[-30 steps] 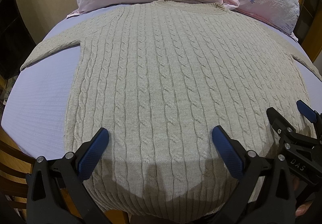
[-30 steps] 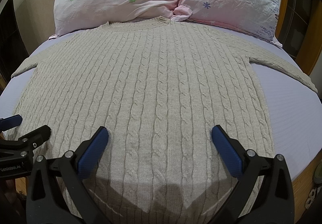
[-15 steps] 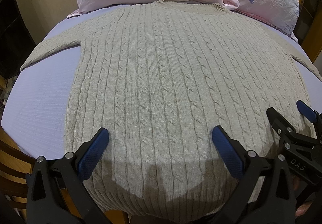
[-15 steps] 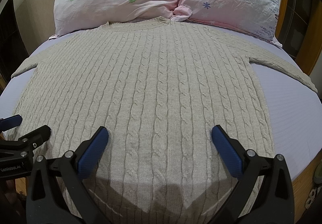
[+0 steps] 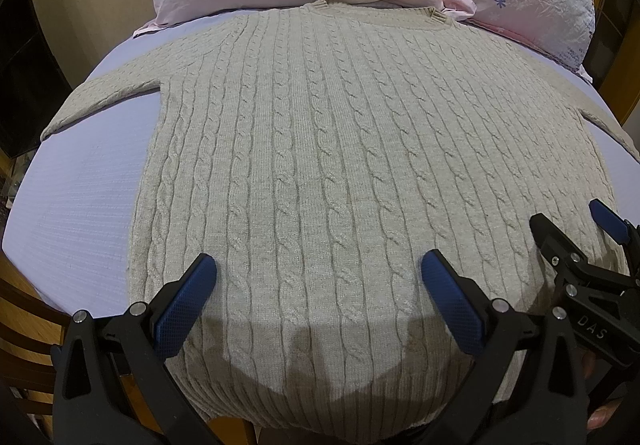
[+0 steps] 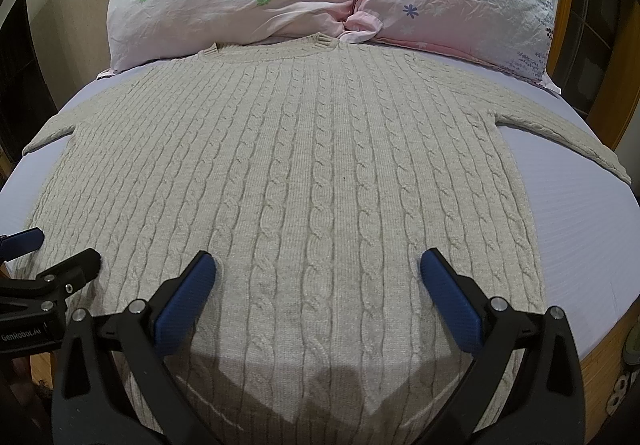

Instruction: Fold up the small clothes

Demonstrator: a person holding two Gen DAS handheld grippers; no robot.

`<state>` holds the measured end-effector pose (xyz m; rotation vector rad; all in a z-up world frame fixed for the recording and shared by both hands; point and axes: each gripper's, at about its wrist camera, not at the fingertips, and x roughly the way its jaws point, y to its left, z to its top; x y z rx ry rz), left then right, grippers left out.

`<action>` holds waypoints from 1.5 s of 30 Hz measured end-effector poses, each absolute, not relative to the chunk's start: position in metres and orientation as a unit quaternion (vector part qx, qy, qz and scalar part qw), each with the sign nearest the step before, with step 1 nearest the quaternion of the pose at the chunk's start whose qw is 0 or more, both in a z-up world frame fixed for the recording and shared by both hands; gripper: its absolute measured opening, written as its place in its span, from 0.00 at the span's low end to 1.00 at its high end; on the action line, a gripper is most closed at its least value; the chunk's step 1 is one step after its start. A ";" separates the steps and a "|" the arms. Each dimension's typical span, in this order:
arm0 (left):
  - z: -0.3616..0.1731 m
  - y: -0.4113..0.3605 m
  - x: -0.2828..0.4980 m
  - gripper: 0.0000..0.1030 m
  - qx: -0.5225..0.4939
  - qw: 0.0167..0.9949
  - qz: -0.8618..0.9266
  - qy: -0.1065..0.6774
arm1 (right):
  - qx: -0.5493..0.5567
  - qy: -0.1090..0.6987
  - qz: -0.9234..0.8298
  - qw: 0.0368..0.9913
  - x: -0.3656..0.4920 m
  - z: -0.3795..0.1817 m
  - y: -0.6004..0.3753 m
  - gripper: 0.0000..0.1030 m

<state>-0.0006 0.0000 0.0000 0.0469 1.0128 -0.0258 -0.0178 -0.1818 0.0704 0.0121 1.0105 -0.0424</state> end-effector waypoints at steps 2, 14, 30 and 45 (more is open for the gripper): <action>0.000 0.000 -0.001 0.99 0.022 0.874 -0.012 0.485 | 0.006 0.484 -0.020 0.875 -0.018 0.070 -0.182 0.98; 0.005 -0.001 0.002 0.99 0.022 0.875 -0.012 0.483 | 0.003 0.485 -0.018 0.874 -0.017 0.068 -0.176 0.98; 0.003 0.005 -0.019 0.99 0.028 0.925 -0.046 0.376 | 0.247 0.397 -0.127 0.875 0.015 0.126 -0.422 0.98; 0.048 0.196 0.046 0.99 -0.181 0.945 0.009 0.273 | 0.464 0.339 -0.344 0.743 0.045 0.058 -0.660 0.28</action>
